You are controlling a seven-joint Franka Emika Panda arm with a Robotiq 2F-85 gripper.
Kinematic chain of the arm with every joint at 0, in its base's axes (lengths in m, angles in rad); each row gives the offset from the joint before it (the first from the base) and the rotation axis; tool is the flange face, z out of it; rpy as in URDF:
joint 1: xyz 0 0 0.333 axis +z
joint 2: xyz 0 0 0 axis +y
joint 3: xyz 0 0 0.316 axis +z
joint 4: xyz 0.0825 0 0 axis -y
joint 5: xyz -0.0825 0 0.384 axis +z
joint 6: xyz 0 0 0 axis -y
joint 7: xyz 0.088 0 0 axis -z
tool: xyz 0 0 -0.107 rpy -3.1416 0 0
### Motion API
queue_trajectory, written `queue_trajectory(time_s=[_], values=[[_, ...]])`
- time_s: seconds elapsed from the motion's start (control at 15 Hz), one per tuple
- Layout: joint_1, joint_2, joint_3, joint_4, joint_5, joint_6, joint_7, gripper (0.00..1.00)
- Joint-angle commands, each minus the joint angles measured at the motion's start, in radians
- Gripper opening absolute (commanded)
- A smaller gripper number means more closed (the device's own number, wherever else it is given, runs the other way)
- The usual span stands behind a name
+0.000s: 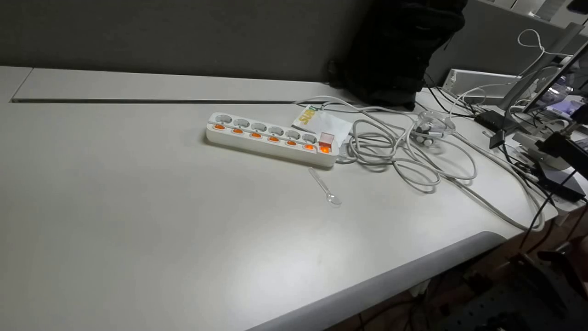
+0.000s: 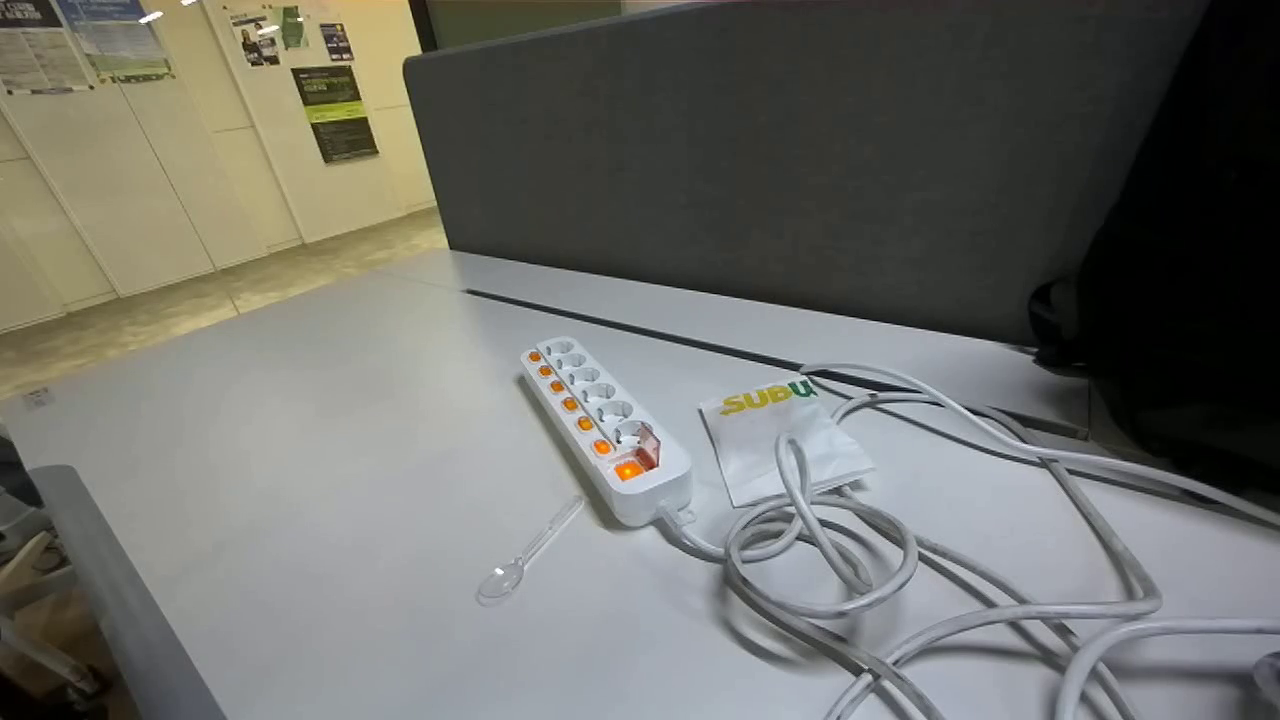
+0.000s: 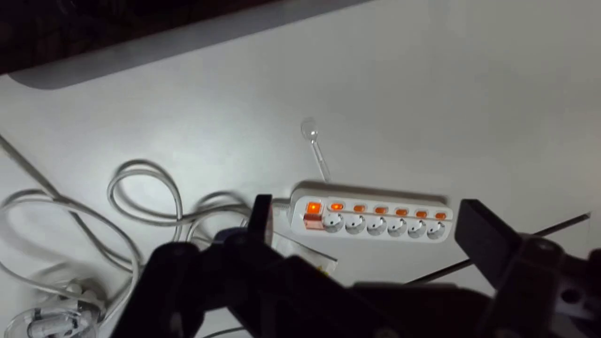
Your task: Turn on the fourth switch on the extension cable
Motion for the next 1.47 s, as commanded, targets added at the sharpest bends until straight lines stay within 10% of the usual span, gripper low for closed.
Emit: queue_trajectory(time_s=[0.0,0.93,1.4], values=[[0.003,0.106,0.027,0.011,0.018,0.186,0.001,1.00],[0.100,0.752,0.164,0.379,0.068,0.348,0.094,1.00],[0.091,0.696,0.166,0.292,0.058,0.390,0.070,1.00]])
